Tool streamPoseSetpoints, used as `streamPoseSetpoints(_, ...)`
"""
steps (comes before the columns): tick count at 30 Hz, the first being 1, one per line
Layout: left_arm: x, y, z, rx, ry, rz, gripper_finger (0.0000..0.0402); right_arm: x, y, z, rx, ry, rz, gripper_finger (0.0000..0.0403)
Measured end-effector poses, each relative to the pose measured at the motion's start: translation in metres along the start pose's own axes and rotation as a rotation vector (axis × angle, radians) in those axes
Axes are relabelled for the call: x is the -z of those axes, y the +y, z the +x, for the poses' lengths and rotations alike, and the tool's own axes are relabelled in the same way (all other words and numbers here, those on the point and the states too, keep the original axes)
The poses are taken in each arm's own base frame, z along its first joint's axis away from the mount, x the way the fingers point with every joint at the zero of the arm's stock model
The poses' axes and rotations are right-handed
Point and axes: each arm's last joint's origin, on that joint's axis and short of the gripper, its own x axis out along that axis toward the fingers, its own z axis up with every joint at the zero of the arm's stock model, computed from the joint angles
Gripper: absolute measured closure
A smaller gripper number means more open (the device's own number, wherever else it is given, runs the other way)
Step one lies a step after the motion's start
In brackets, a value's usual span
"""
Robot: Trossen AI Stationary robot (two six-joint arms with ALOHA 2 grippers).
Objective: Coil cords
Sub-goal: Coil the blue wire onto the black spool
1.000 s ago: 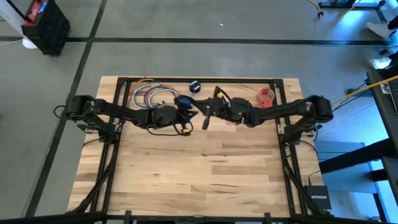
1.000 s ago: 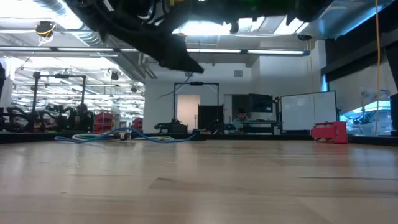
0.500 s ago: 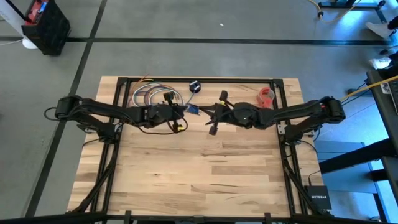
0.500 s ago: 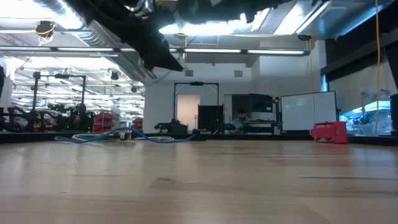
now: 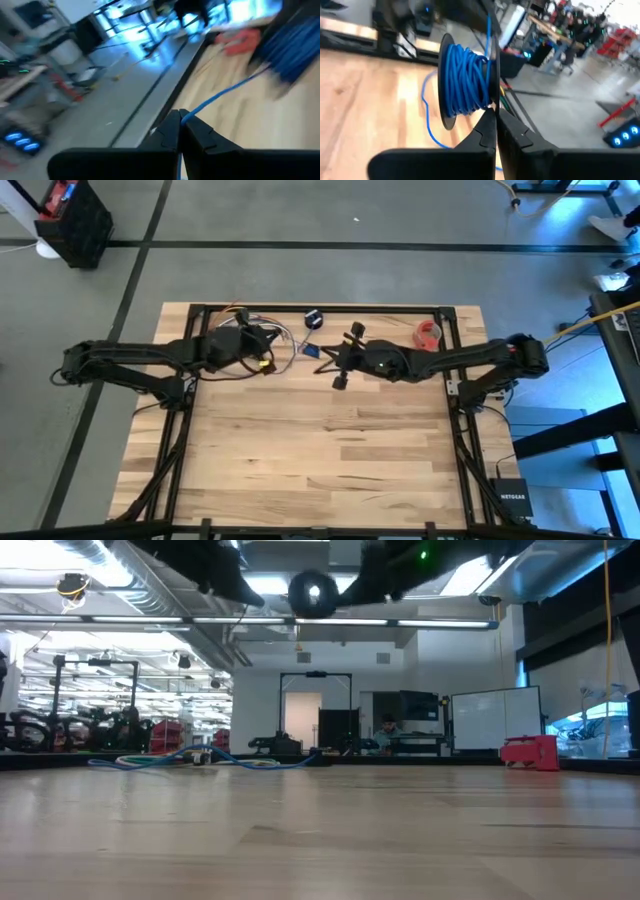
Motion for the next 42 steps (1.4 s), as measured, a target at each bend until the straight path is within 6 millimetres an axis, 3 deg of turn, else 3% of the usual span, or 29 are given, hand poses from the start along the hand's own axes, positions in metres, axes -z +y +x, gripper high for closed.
streamPoseSetpoints(5,-0.008,-0.002,-0.002,0.146,-0.105,-0.116,0.0401,0.017,-0.008,0.020,0.041,0.040,0.057,0.0397)
streamPoseSetpoints(13,-0.015,-0.015,0.012,0.255,-0.200,-0.198,0.0401,0.029,-0.024,0.042,0.024,-0.046,0.208,0.0397)
streamPoseSetpoints(27,-0.013,-0.058,0.053,0.304,-0.324,-0.173,0.0401,0.031,-0.028,0.045,0.058,-0.051,0.273,0.0398)
streamPoseSetpoints(42,-0.009,-0.058,0.055,0.226,-0.304,0.031,0.0388,0.031,-0.029,0.045,0.069,-0.058,0.302,0.0400)
